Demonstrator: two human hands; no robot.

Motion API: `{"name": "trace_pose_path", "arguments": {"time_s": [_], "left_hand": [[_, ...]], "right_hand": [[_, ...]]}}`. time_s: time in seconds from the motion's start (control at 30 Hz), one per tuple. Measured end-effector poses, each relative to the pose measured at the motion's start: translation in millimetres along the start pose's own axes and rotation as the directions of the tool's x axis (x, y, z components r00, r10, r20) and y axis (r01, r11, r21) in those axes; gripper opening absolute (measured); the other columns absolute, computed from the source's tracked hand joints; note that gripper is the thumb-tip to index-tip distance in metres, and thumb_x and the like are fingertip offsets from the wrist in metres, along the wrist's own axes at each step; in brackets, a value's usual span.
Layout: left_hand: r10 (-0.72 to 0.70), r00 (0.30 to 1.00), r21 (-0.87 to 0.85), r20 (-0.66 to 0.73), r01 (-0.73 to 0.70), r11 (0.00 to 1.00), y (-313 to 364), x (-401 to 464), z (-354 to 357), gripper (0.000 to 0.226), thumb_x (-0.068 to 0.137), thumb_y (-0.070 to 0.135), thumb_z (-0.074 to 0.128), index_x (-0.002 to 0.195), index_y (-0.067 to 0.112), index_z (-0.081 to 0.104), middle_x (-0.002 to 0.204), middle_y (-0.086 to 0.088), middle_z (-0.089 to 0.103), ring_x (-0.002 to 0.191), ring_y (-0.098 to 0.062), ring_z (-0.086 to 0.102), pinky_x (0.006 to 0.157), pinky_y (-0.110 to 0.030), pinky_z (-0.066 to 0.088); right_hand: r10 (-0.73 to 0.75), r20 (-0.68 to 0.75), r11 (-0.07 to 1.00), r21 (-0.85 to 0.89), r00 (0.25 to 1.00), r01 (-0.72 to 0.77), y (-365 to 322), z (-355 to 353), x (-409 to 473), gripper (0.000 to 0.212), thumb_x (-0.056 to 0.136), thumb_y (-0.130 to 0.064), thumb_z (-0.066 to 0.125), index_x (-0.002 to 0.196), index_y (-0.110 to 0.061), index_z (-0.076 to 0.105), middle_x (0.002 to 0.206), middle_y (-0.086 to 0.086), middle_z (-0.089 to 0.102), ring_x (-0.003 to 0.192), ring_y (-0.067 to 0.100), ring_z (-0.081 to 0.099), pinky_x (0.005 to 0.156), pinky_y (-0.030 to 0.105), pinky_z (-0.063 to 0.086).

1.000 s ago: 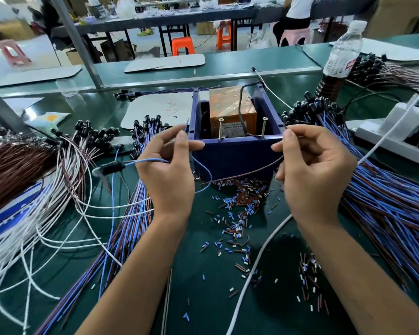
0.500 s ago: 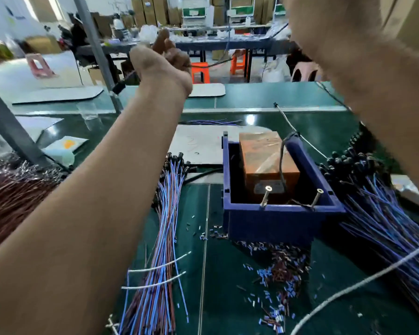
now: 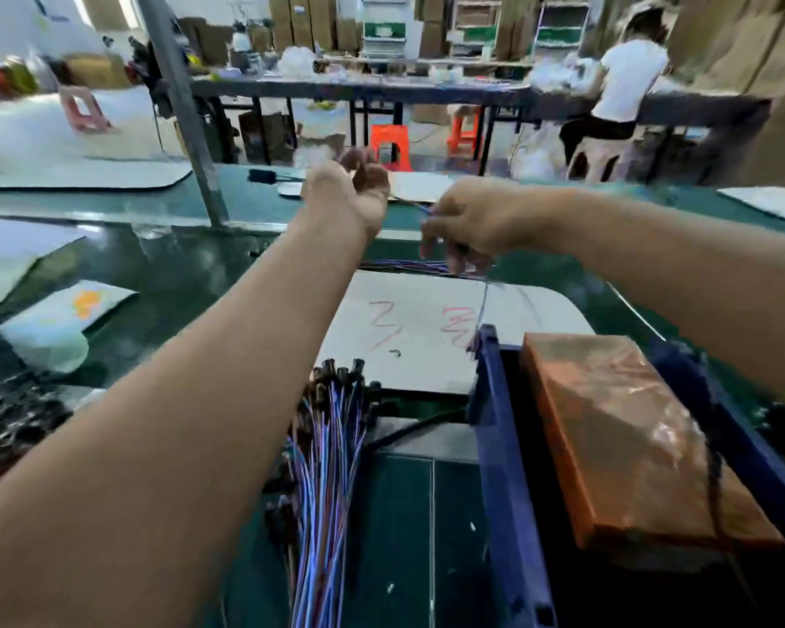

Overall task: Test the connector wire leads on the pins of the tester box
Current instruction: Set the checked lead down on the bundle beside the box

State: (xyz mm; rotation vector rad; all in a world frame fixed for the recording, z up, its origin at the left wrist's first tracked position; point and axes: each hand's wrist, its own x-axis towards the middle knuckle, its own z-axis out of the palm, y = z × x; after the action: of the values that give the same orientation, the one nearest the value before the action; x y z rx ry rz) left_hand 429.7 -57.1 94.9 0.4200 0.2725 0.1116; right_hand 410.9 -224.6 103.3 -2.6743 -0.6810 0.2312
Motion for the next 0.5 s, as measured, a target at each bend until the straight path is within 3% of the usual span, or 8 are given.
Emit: {"name": "trace_pose_path", "arguments": {"time_s": [0.07,0.17,0.23,0.27,0.33,0.4,0.43,0.5], "left_hand": [[-0.043,0.998,0.211,-0.040,0.051,0.976,2.9,25.9,-14.3,0.050,0.114,0.034,0.026,0.080,0.006,0.049,0.081,-0.014,0.050,0.060,-0.016,0.046,0.051,-0.020,0.042],[-0.046,0.978,0.648,-0.202,0.169,0.743,10.4,54.0,-45.3,0.068,0.107,0.061,0.022,0.078,0.007,0.051,0.063,-0.010,0.055,0.044,-0.013,0.049,0.037,-0.018,0.042],[-0.086,0.951,0.748,-0.297,0.288,0.599,18.9,68.8,-62.1,0.071,0.105,0.064,0.022,0.070,0.009,0.049,0.044,-0.002,0.046,0.029,-0.007,0.038,0.028,-0.014,0.029],[-0.115,0.933,0.739,-0.342,0.343,0.579,23.2,74.5,-69.5,0.067,0.107,0.061,0.025,0.067,0.011,0.046,0.040,0.002,0.041,0.026,-0.006,0.032,0.026,-0.013,0.024],[-0.189,0.910,0.656,-0.368,0.399,0.641,30.4,87.6,-81.3,0.058,0.111,0.046,0.032,0.067,0.011,0.047,0.038,0.002,0.040,0.024,-0.006,0.031,0.025,-0.014,0.022],[-0.208,0.920,0.594,-0.331,0.375,0.712,31.8,93.1,-84.6,0.049,0.112,0.037,0.041,0.079,0.003,0.054,0.046,-0.007,0.053,0.028,-0.009,0.040,0.029,-0.014,0.033],[-0.194,0.936,0.588,-0.293,0.336,0.736,30.6,95.1,-83.8,0.043,0.110,0.035,0.046,0.093,-0.002,0.058,0.059,-0.014,0.061,0.034,-0.011,0.047,0.034,-0.014,0.041],[-0.163,0.967,0.579,-0.198,0.249,0.776,26.1,94.7,-78.7,0.043,0.107,0.033,0.052,0.129,-0.004,0.049,0.095,-0.023,0.063,0.058,-0.018,0.061,0.044,-0.018,0.052]], "right_hand": [[0.031,-0.060,0.992,-0.123,0.998,-0.039,18.1,6.4,17.9,0.044,0.112,-0.037,0.045,0.094,-0.013,0.077,0.067,0.003,0.064,0.057,0.017,0.056,0.053,0.028,0.044],[0.023,-0.056,0.968,-0.249,0.998,-0.036,43.4,11.7,32.5,0.043,0.112,-0.032,0.043,0.095,-0.013,0.078,0.074,-0.002,0.058,0.070,0.020,0.052,0.061,0.035,0.033],[0.039,-0.045,0.932,-0.359,0.998,-0.052,63.8,15.4,41.9,0.037,0.113,-0.024,0.041,0.099,-0.009,0.072,0.083,0.001,0.056,0.082,0.025,0.053,0.066,0.033,0.028],[0.062,-0.049,0.916,-0.394,0.997,-0.076,70.5,17.9,44.5,0.033,0.113,-0.022,0.040,0.098,-0.009,0.067,0.084,0.002,0.055,0.085,0.028,0.052,0.068,0.032,0.026],[0.114,-0.027,0.893,-0.435,0.993,-0.114,78.9,24.2,48.8,0.029,0.112,-0.019,0.041,0.095,-0.011,0.062,0.079,0.001,0.056,0.084,0.027,0.051,0.068,0.034,0.027],[0.149,0.025,0.886,-0.447,0.988,-0.123,81.9,27.3,56.9,0.026,0.110,-0.013,0.045,0.091,-0.013,0.064,0.072,-0.004,0.061,0.083,0.026,0.054,0.075,0.036,0.040],[0.152,0.032,0.895,-0.429,0.988,-0.124,83.0,27.6,61.9,0.026,0.109,-0.013,0.046,0.092,-0.013,0.066,0.074,-0.003,0.065,0.085,0.027,0.057,0.080,0.036,0.045],[0.145,0.000,0.899,-0.419,0.989,-0.131,80.1,27.4,68.3,0.027,0.110,-0.016,0.045,0.109,-0.008,0.071,0.099,0.010,0.074,0.099,0.032,0.061,0.089,0.036,0.047]]}}
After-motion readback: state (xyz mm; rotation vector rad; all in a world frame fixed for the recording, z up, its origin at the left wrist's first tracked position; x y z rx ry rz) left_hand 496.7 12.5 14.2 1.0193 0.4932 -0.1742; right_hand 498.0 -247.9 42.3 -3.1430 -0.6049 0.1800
